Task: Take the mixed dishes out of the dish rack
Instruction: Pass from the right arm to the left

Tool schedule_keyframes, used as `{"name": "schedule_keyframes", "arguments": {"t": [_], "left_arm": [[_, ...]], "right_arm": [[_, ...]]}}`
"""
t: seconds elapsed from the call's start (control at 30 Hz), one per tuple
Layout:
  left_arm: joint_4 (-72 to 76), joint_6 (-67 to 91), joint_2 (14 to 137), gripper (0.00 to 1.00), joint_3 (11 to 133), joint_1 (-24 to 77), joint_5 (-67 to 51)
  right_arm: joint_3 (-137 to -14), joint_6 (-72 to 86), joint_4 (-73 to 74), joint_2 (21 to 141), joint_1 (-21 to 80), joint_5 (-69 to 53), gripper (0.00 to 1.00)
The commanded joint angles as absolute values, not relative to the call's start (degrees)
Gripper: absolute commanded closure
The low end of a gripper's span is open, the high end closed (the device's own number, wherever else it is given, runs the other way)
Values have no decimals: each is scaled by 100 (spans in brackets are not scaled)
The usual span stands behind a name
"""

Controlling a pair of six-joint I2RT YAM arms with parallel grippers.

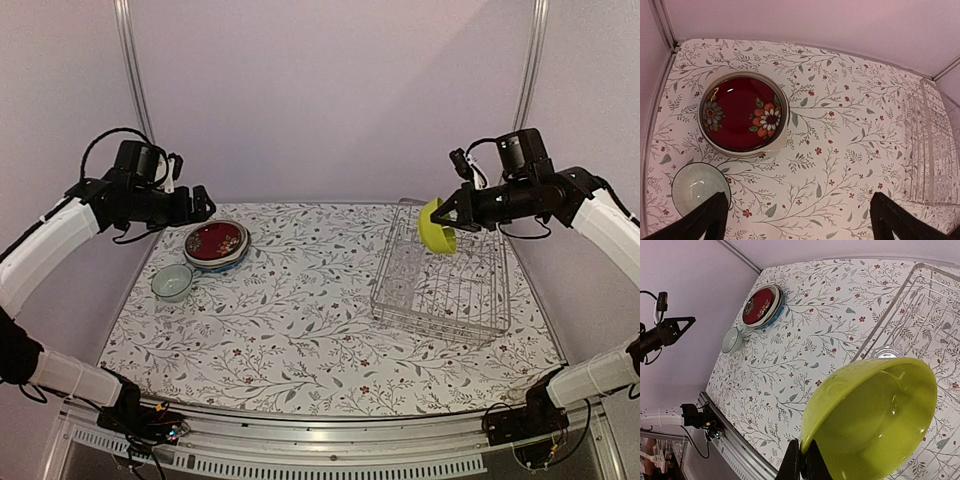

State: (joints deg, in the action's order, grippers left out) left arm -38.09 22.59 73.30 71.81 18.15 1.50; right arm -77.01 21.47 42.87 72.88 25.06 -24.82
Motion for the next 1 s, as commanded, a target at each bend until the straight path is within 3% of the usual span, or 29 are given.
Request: {"name": "schedule_keyframes", "arguments": {"t": [0.0, 0.43, 0.57, 0.97], "left_arm": [[-3960, 2061, 7270, 0, 7455, 1890, -656], [-4940, 1444, 7523, 0, 8379, 2204, -1963], [-5313, 1127, 7726, 1, 8691, 2583, -1997], [-6018, 327, 8564, 0, 9340, 4498, -1247]], "right_arm": [[-8273, 845, 5207, 7439, 3174, -1525, 100], [-8975, -914, 5990, 8528, 6082, 1159, 100], [-8954, -1389, 6075, 8873, 6930, 2150, 100], [-8640, -2082, 5898, 9506, 8328, 3358, 100]]}}
